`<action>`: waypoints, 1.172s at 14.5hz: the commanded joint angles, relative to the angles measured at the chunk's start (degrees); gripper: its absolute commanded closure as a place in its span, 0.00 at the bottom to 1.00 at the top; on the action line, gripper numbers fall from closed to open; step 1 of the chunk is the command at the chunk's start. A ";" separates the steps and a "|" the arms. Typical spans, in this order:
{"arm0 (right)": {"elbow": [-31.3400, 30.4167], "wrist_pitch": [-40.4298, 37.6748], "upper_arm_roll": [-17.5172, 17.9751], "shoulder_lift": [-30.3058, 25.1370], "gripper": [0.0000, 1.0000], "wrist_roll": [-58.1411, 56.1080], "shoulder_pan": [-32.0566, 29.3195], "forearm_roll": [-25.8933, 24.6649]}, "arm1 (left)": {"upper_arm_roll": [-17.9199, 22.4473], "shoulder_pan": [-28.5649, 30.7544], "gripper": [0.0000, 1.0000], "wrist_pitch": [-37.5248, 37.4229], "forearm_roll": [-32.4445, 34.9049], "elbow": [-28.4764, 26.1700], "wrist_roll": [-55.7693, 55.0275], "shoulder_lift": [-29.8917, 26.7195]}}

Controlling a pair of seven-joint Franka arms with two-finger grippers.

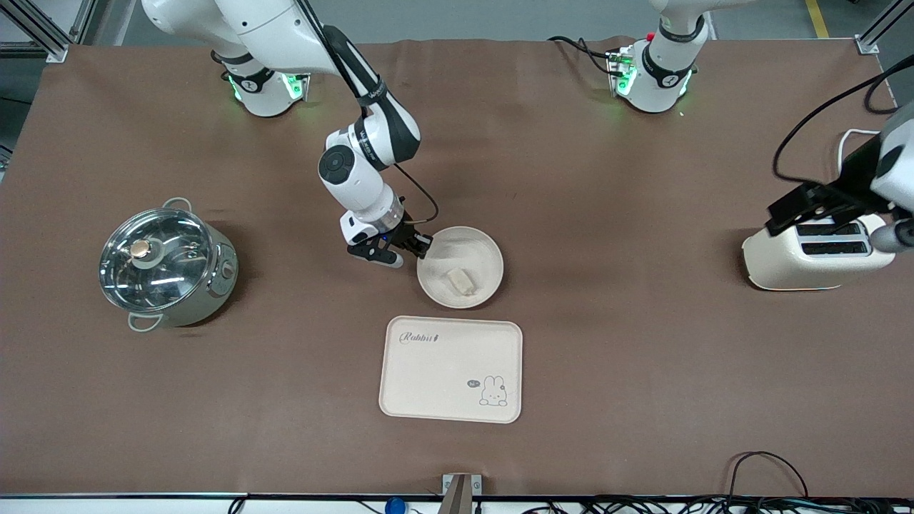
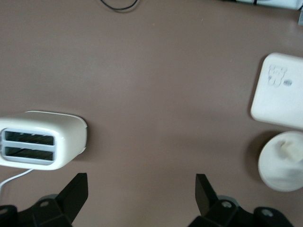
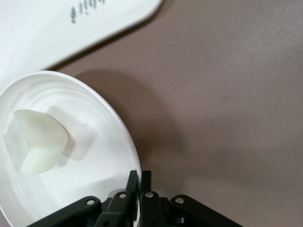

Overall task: Place bun in plate and plate on tray
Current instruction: 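Grip the plate rim with the right gripper while the left gripper withdraws, then slide the plate with the right gripper onto the white tray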

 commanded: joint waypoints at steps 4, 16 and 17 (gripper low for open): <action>3.18 -1.14 -0.10 -1.89 0.99 0.41 -2.51 1.64 | 9.42 -6.56 0.00 -2.46 -0.19 -15.56 6.24 -15.70; 33.77 -10.46 -0.45 19.81 0.99 -1.00 -11.04 -3.27 | 9.52 -7.80 0.00 -3.96 -2.83 -16.10 5.36 -16.42; 33.78 -10.46 -0.45 20.08 0.99 -1.08 -11.04 -4.67 | 9.52 -7.71 0.00 -3.79 -2.74 -16.10 5.54 -16.34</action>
